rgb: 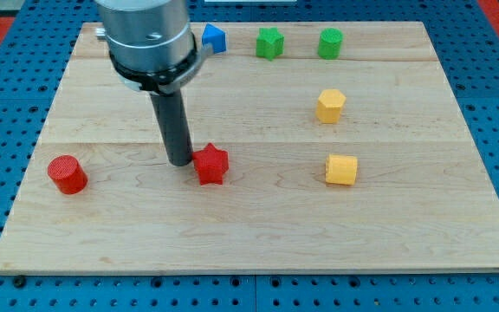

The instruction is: Move the red circle parallel to the red star

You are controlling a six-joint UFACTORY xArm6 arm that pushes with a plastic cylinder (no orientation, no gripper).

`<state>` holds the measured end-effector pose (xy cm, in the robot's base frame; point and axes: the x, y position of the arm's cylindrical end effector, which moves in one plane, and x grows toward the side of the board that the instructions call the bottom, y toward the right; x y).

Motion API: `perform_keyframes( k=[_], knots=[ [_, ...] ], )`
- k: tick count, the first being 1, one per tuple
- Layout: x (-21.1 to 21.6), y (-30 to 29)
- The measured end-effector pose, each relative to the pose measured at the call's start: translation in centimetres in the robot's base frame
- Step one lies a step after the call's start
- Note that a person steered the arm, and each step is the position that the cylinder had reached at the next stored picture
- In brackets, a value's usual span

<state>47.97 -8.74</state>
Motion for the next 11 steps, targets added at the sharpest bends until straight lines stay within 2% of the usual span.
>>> perform_keyframes(
  k=[1,3,4,5,6,7,10,11],
  knots=[
    [1.9,0.2],
    [2.8,6.0],
    [6.2,4.1],
    [8.0,-6.6],
    [6.5,-17.5],
    [3.2,-18.5],
    [2.1,-7.5],
    [4.4,-7.5]
  ],
)
